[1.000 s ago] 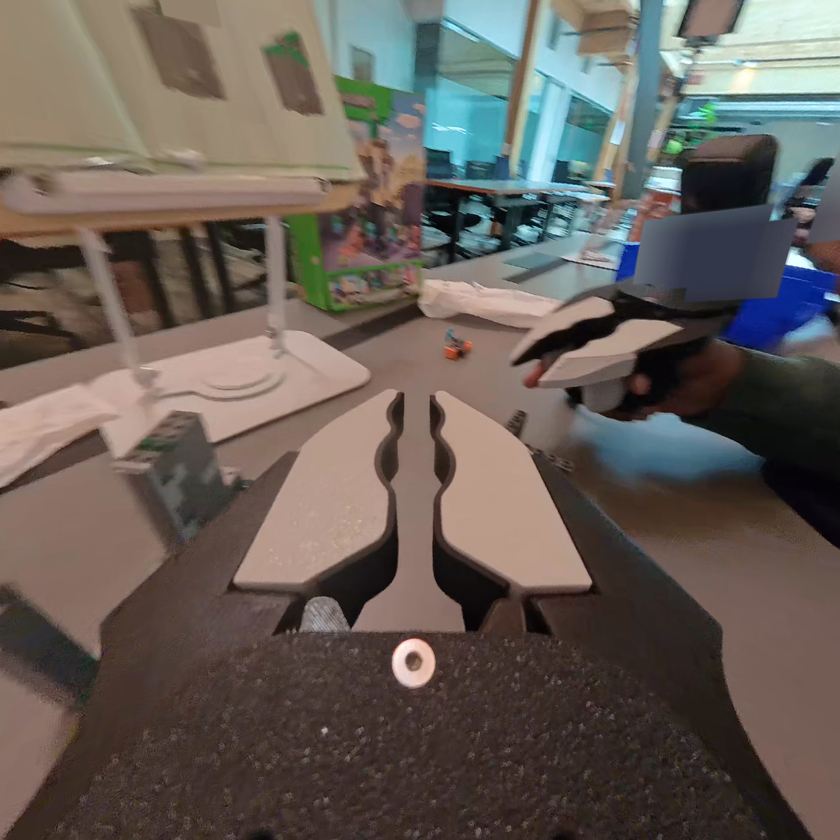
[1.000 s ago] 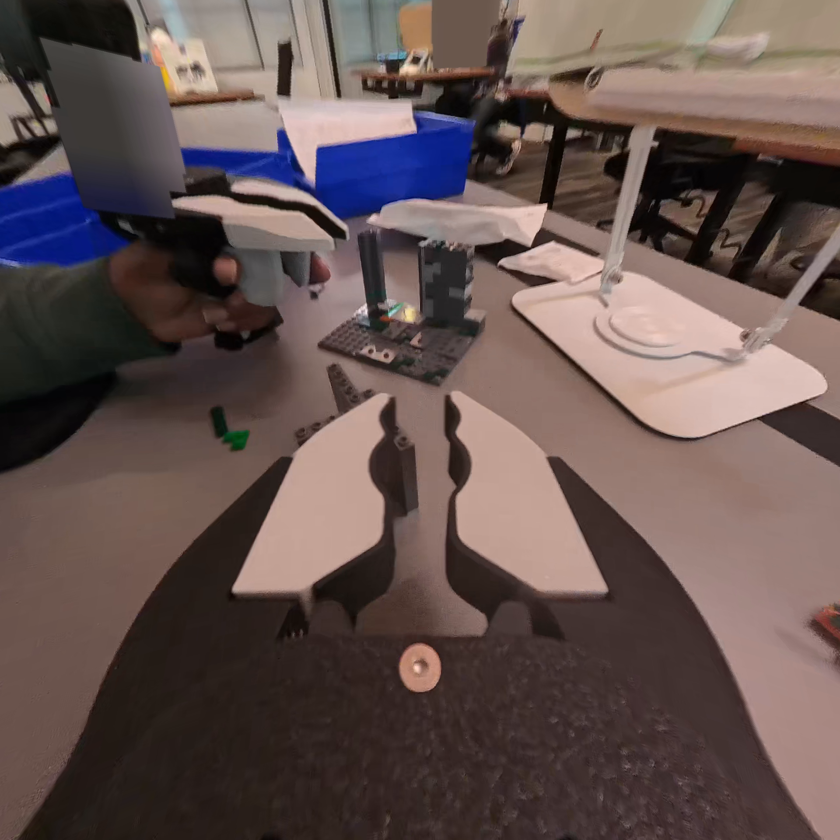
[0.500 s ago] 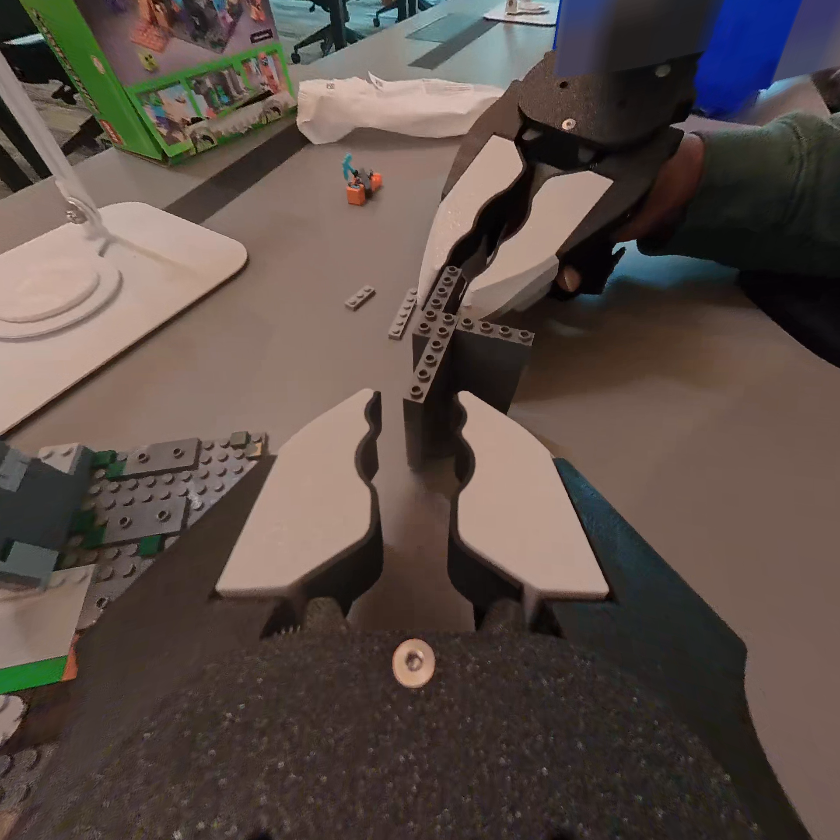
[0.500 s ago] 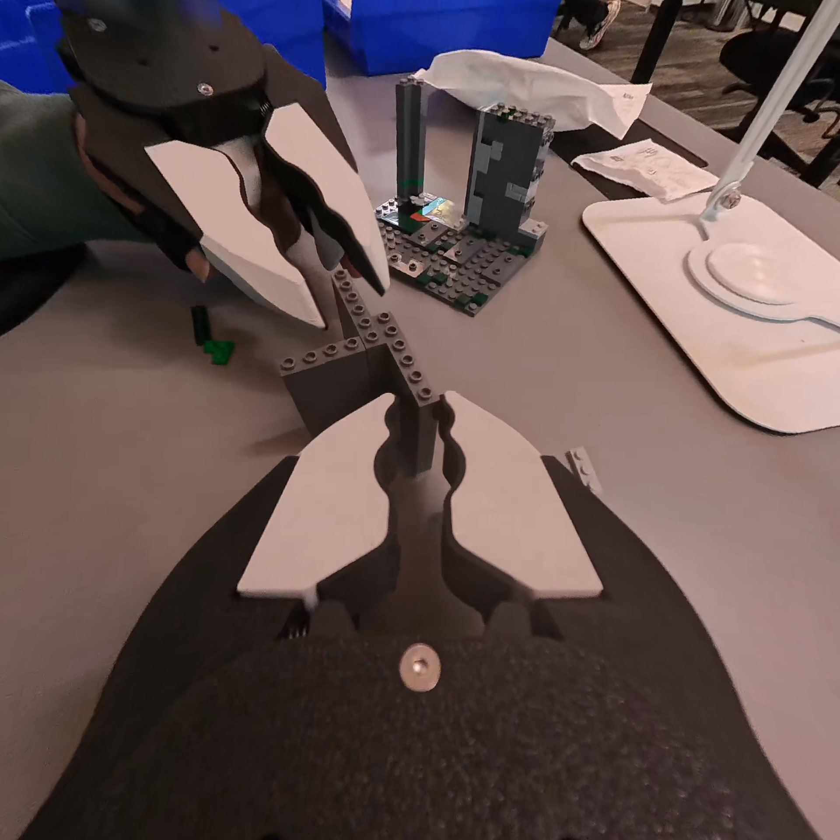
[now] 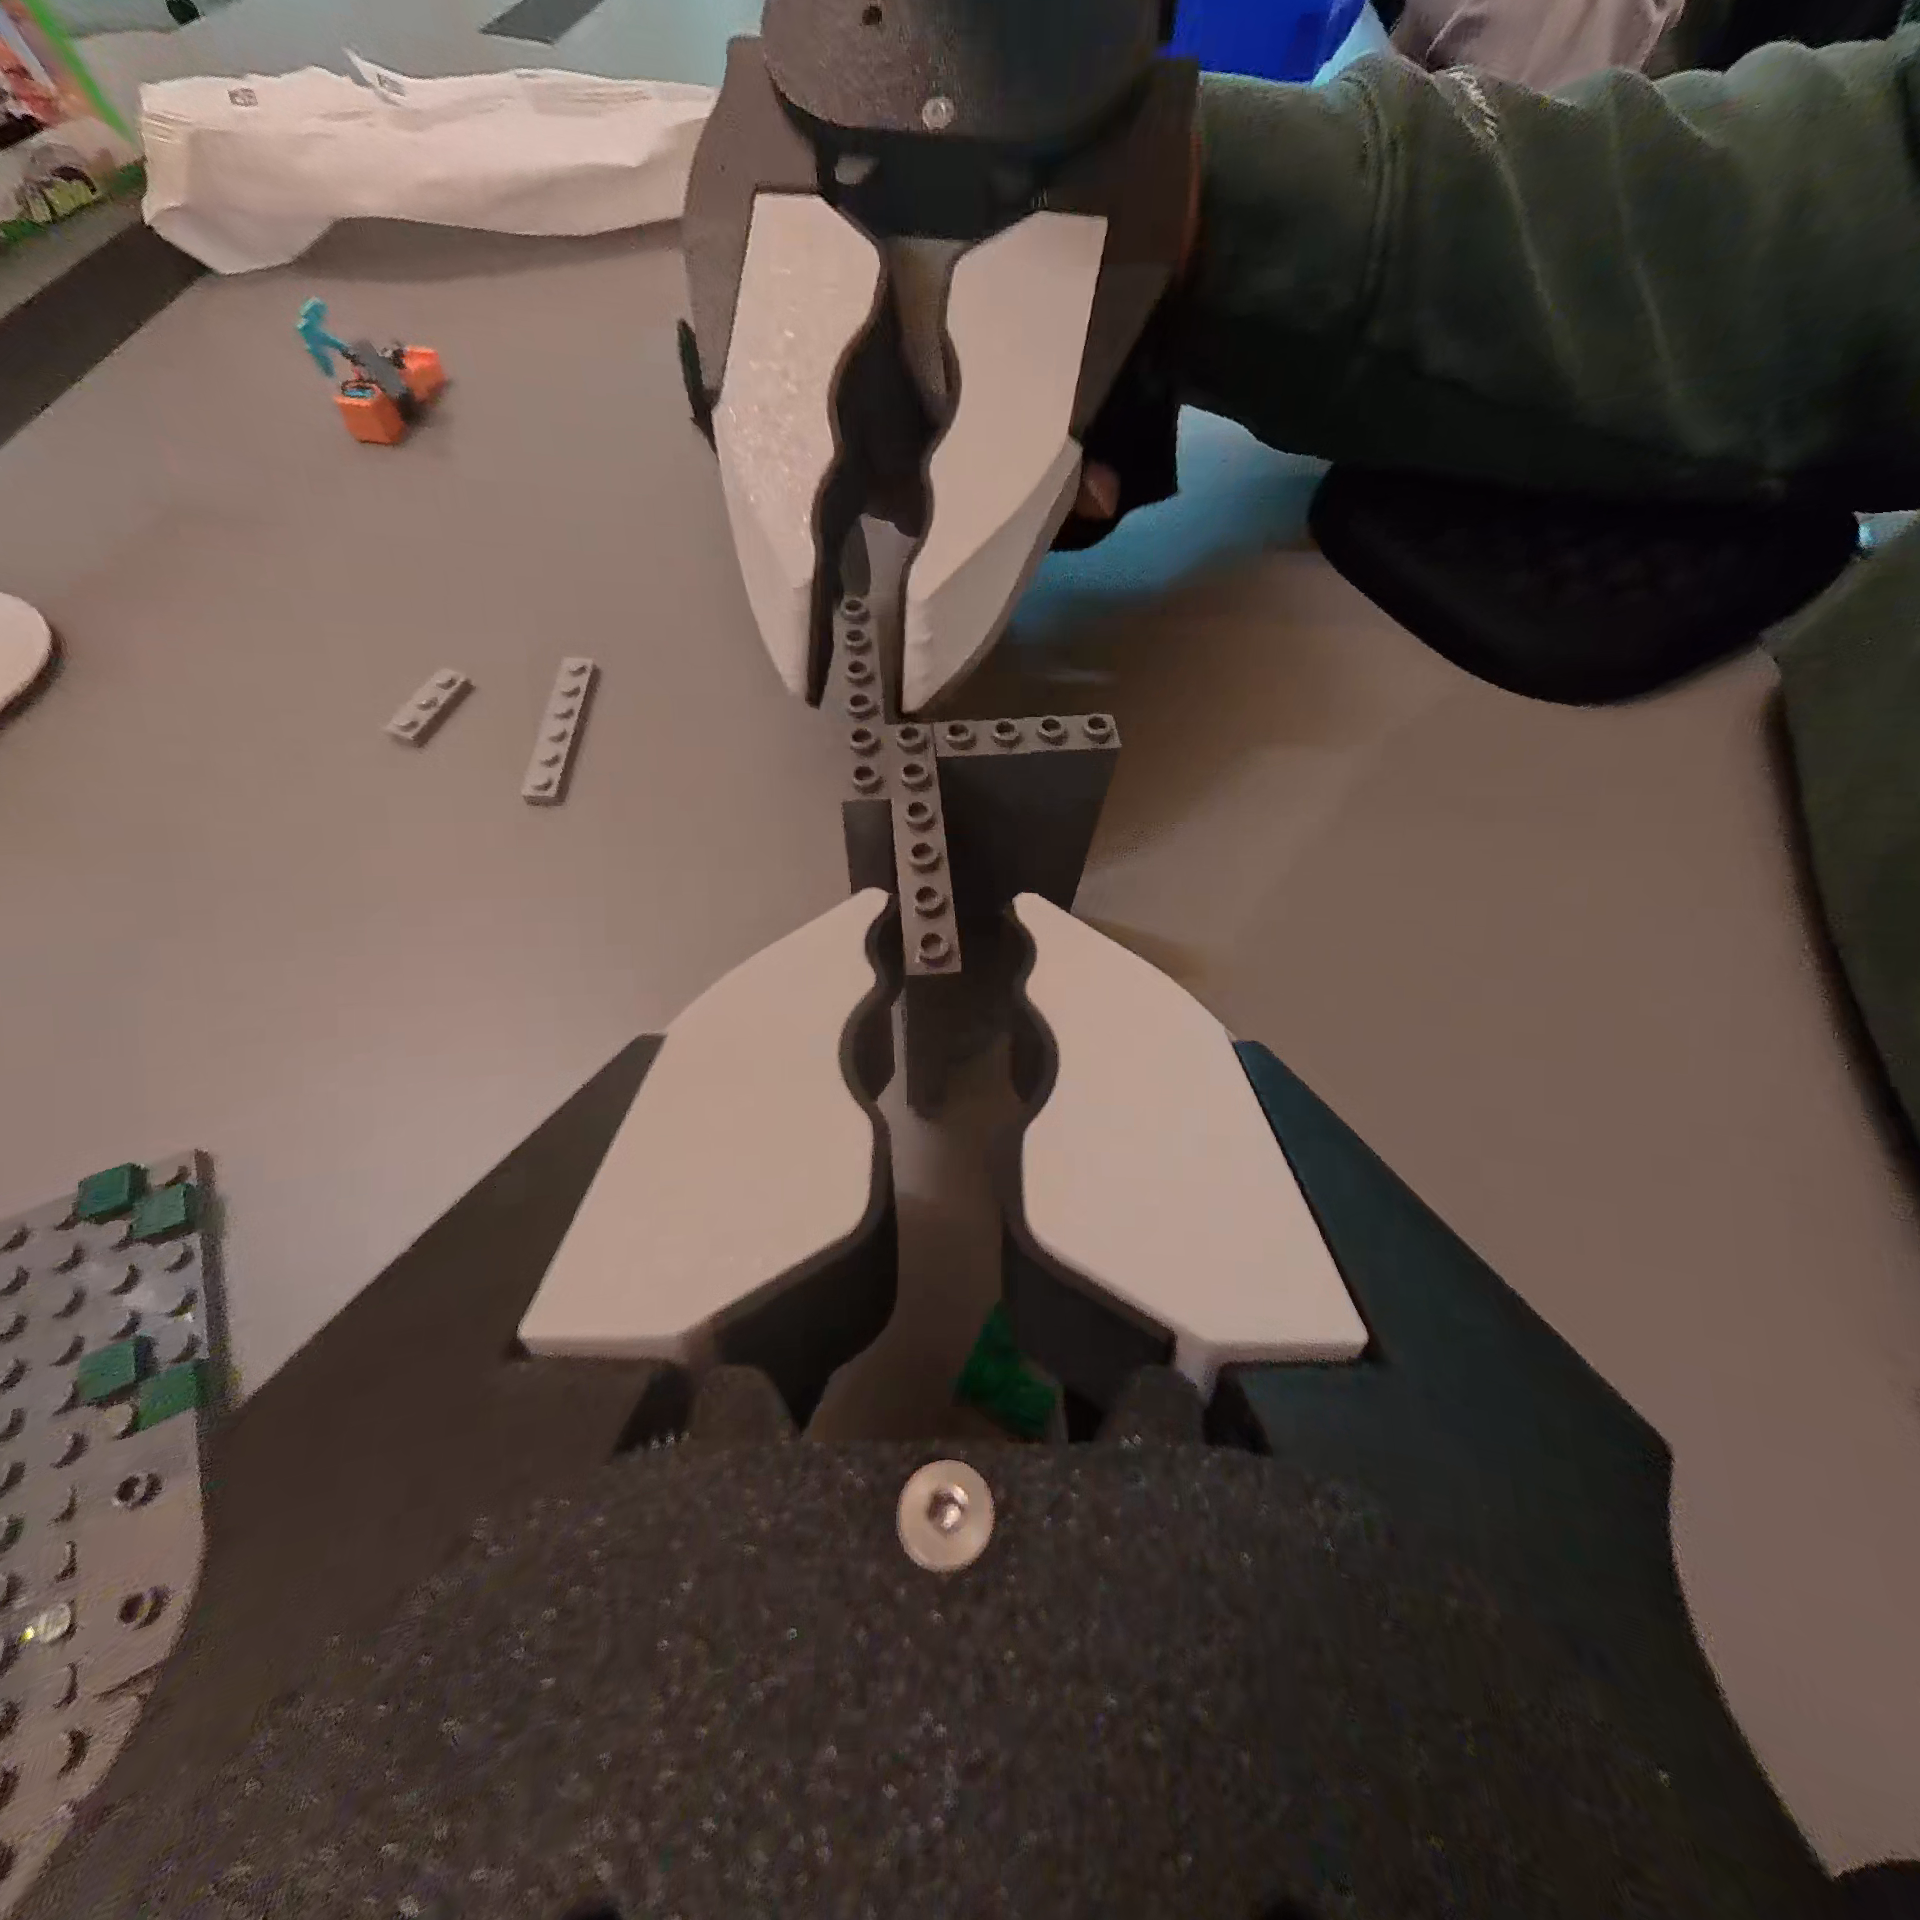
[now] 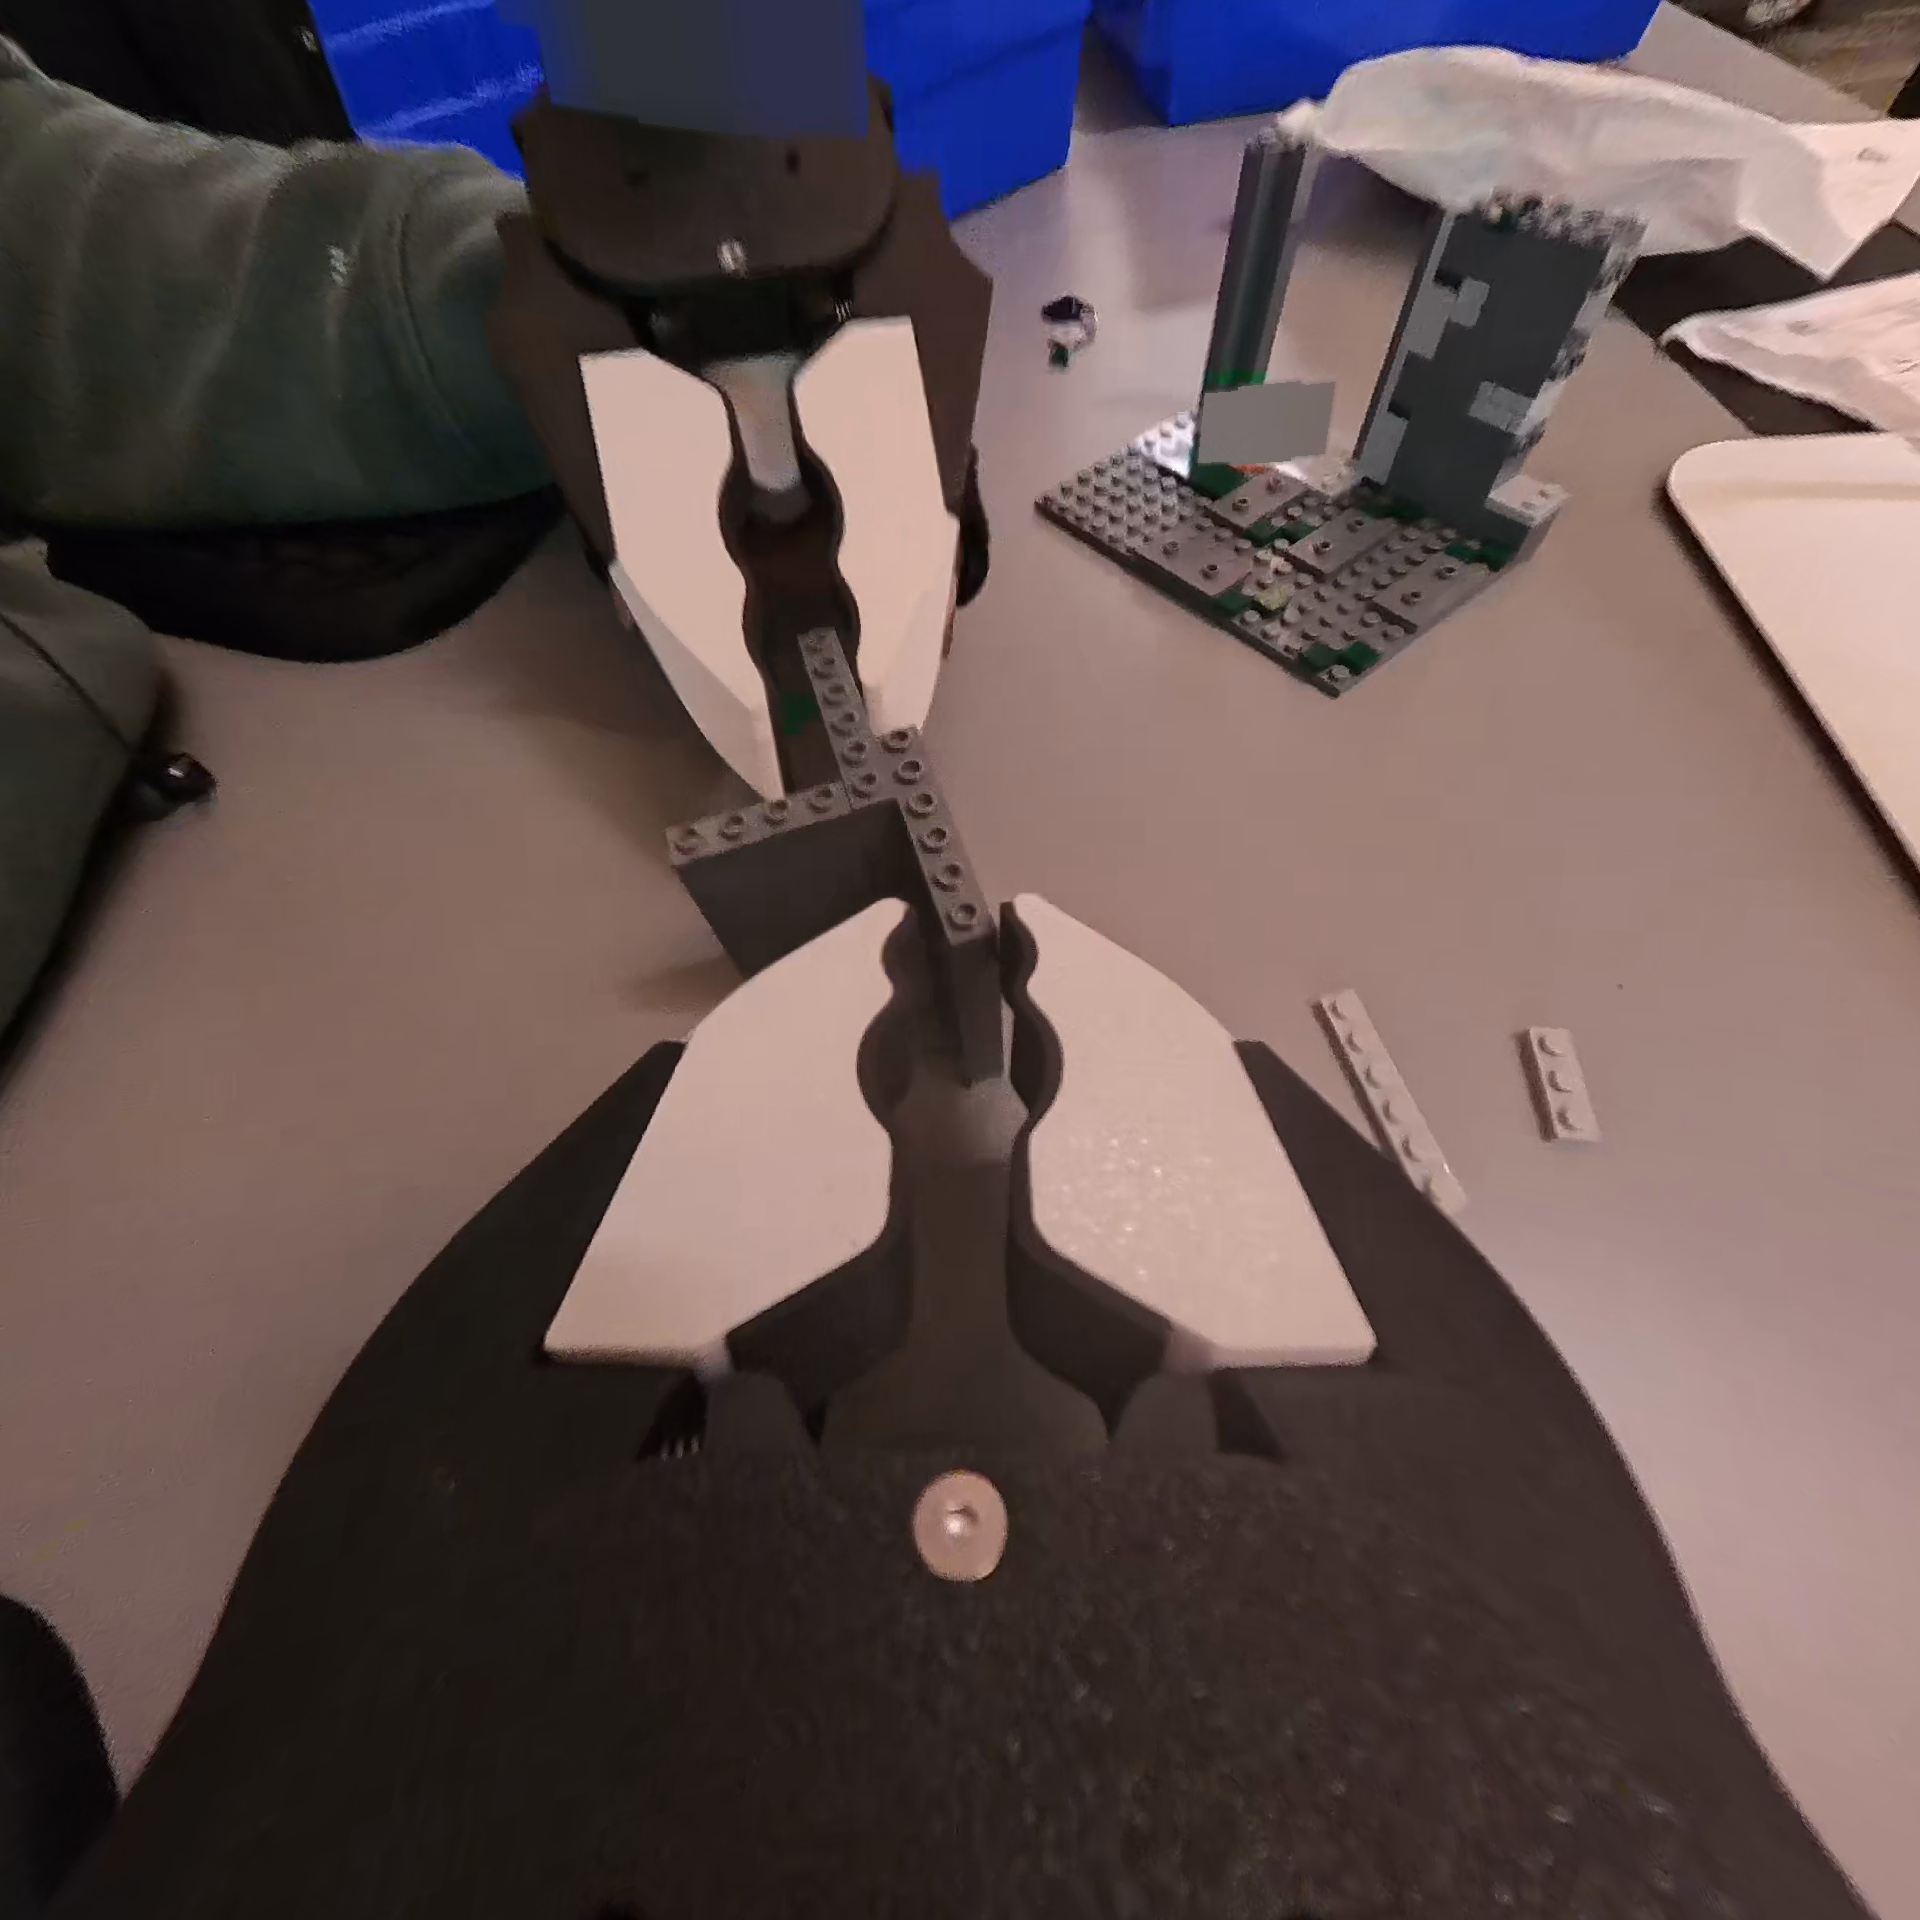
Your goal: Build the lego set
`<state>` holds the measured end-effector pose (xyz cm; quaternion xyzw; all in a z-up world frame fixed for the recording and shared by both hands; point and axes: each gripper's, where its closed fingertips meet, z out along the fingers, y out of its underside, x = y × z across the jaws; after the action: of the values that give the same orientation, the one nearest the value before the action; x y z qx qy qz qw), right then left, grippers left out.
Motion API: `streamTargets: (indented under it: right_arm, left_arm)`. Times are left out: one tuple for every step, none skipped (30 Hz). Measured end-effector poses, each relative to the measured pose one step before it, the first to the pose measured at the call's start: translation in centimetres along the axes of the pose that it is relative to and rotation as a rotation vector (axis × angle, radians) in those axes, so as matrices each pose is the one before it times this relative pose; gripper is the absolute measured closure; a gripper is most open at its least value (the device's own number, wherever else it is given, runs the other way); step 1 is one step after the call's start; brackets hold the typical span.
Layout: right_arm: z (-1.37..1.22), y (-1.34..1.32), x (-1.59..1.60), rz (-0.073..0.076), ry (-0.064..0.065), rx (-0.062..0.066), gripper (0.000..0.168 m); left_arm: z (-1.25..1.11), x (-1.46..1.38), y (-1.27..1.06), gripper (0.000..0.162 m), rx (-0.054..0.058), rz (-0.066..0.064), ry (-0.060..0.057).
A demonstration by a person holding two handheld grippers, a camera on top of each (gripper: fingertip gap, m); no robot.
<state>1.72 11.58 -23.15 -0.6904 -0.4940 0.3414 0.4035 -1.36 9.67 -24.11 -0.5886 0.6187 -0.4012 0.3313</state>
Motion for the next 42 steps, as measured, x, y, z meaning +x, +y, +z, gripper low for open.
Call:
streamTargets:
  right_arm:
    - [-0.259,-0.566,-0.244,0.0021,-0.0128,0.0248,0.152]
    - [-0.261,-0.594,-0.234,-0.0034,-0.0097,0.0199,0.151]
    - [-0.172,-0.543,-0.248,-0.0123,-0.0088,0.0102,0.151]
    - [-0.058,-0.429,-0.206,-0.0178,-0.0121,-0.0066,0.151]
    - [0.018,-0.281,-0.159,-0.0179,-0.0180,-0.0251,0.150]
    - [0.031,-0.282,-0.095,-0.0192,-0.0230,-0.0300,0.150]
    - [0.082,-0.258,-0.092,-0.0227,-0.0312,-0.0339,0.150]
    - [0.158,-0.044,-0.149,-0.0218,-0.0429,-0.0495,0.150]
    - [0.229,0.238,-0.087,-0.0203,-0.0431,-0.0659,0.150]
    - [0.251,0.416,0.065,-0.0226,-0.0319,-0.0727,0.148]
    - [0.219,0.406,0.128,-0.0233,-0.0235,-0.0636,0.146]
    - [0.162,0.301,0.059,-0.0182,-0.0240,-0.0470,0.142]
    - [0.105,0.208,0.058,-0.0104,-0.0215,-0.0340,0.137]
    - [0.098,0.091,-0.025,-0.0057,-0.0222,-0.0216,0.133]
    - [0.135,-0.007,-0.174,-0.0032,-0.0248,-0.0139,0.129]
    - [0.196,-0.036,-0.197,-0.0039,-0.0194,-0.0112,0.125]
    - [0.255,-0.036,-0.163,-0.0017,-0.0105,-0.0114,0.120]
    - [0.304,0.042,-0.045,-0.0018,-0.0002,-0.0145,0.117]
    - [0.314,0.066,0.037,-0.0077,0.0096,-0.0109,0.116]
    - [0.269,0.010,0.077,-0.0072,0.0125,-0.0015,0.117]
    - [0.224,-0.025,0.023,-0.0003,0.0052,0.0055,0.117]
    - [0.148,-0.016,-0.026,0.0041,-0.0018,0.0088,0.118]
    - [0.096,0.025,-0.035,0.0042,-0.0036,0.0059,0.118]
    - [0.056,0.110,0.019,0.0042,-0.0011,0.0006,0.118]
    - [0.032,0.150,0.025,0.0043,-0.0005,-0.0019,0.118]
    - [-0.005,0.125,0.045,0.0040,0.0015,-0.0002,0.118]
    - [-0.046,0.064,0.043,0.0045,0.0031,0.0039,0.118]
    - [-0.104,0.049,-0.014,0.0048,0.0012,0.0060,0.118]
    - [-0.127,0.021,0.034,0.0053,0.0046,0.0072,0.119]
    - [-0.147,0.030,0.064,0.0047,0.0083,0.0071,0.119]
    - [-0.125,0.053,0.160,0.0033,0.0152,0.0062,0.120]
    - [-0.084,0.086,0.155,0.0033,0.0142,0.0049,0.121]
    - [-0.037,0.080,0.130,0.0049,0.0118,0.0040,0.122]
    - [-0.003,0.013,0.088,0.0047,0.0097,0.0068,0.122]
    - [0.014,-0.046,-0.011,0.0025,0.0047,0.0098,0.122]
    - [0.032,-0.051,-0.038,0.0008,0.0038,0.0073,0.122]
    - [0.036,-0.026,-0.001,0.0000,0.0060,0.0042,0.122]
    - [0.033,-0.017,0.005,-0.0003,0.0048,0.0030,0.122]
    - [0.012,-0.012,-0.023,0.0007,0.0025,0.0032,0.121]
    - [0.015,-0.006,0.007,0.0016,0.0029,0.0038,0.121]
    - [0.018,-0.013,0.005,0.0016,0.0020,0.0043,0.121]
    - [0.023,0.017,-0.010,0.0017,0.0009,0.0030,0.121]
  left_arm:
    - [-0.042,0.015,-0.154,0.143,0.0072,0.0033,-0.0025]
    - [-0.090,-0.035,-0.161,0.143,0.0076,0.0015,-0.0023]
    - [-0.092,-0.094,-0.084,0.143,0.0050,-0.0011,-0.0034]
    - [-0.058,-0.137,0.017,0.142,0.0007,-0.0013,-0.0047]
    - [-0.029,-0.171,0.058,0.141,-0.0004,0.0001,-0.0070]
    - [0.022,-0.097,0.092,0.141,-0.0040,0.0011,-0.0042]
    - [0.037,-0.014,0.089,0.140,-0.0065,0.0035,-0.0017]
    - [0.057,0.027,0.052,0.140,-0.0043,0.0081,-0.0045]
    - [0.070,0.062,0.029,0.140,-0.0037,0.0112,-0.0055]
    - [0.094,0.091,0.034,0.140,-0.0047,0.0116,-0.0044]
    - [0.113,0.019,0.006,0.139,-0.0045,0.0103,-0.0075]
    - [0.109,-0.011,0.029,0.138,-0.0045,0.0078,-0.0066]
    - [0.082,-0.027,0.059,0.137,-0.0040,0.0032,-0.0052]
    - [0.071,-0.029,0.037,0.137,-0.0020,0.0003,-0.0018]
    - [0.074,0.004,0.030,0.137,-0.0015,-0.0008,0.0009]
    - [0.073,0.007,-0.024,0.137,-0.0005,0.0007,-0.0003]
    - [0.070,0.032,-0.047,0.138,0.0009,0.0019,0.0000]
    - [0.061,0.026,-0.014,0.139,-0.0009,0.0004,0.0002]
    - [0.046,0.019,0.037,0.140,-0.0030,-0.0006,0.0006]
    - [0.028,0.025,0.012,0.140,-0.0017,-0.0002,0.0020]
    - [0.021,0.030,-0.045,0.140,0.0024,-0.0001,0.0015]
    - [0.014,0.051,-0.094,0.141,0.0044,-0.0001,0.0016]
    - [0.035,0.028,-0.047,0.141,0.0017,0.0002,0.0001]
    - [0.049,0.034,-0.002,0.141,-0.0014,0.0006,0.0009]
    - [0.038,0.059,0.007,0.141,-0.0018,0.0006,0.0020]
    - [0.017,0.016,-0.006,0.141,-0.0005,0.0014,-0.0017]
    - [-0.016,-0.009,-0.009,0.141,0.0007,0.0008,-0.0019]
    - [-0.025,0.009,-0.024,0.141,0.0016,-0.0014,-0.0002]
    - [-0.032,0.016,-0.034,0.141,0.0031,-0.0017,0.0001]
    - [-0.025,0.004,-0.070,0.141,0.0041,-0.0006,-0.0001]
    - [-0.020,0.011,-0.107,0.141,0.0067,-0.0007,0.0003]
    - [-0.019,0.007,-0.134,0.140,0.0070,-0.0025,-0.0002]
    - [0.020,0.025,-0.124,0.140,0.0061,-0.0029,0.0011]
    - [0.044,0.014,-0.063,0.140,0.0031,-0.0026,0.0006]
    - [0.056,-0.009,-0.026,0.139,0.0010,-0.0018,-0.0015]
    - [0.053,0.008,-0.038,0.139,0.0012,-0.0027,-0.0006]
    - [0.032,0.031,-0.041,0.139,0.0015,-0.0029,0.0017]
    - [0.041,0.027,-0.040,0.139,0.0020,-0.0025,0.0009]
    - [0.040,-0.030,-0.043,0.138,0.0013,-0.0023,-0.0026]
    - [0.044,-0.061,-0.022,0.138,0.0000,-0.0029,-0.0045]
    - [0.034,-0.055,-0.034,0.138,0.0006,-0.0042,-0.0041]
    - [0.041,-0.016,-0.046,0.138,0.0015,-0.0049,-0.0023]
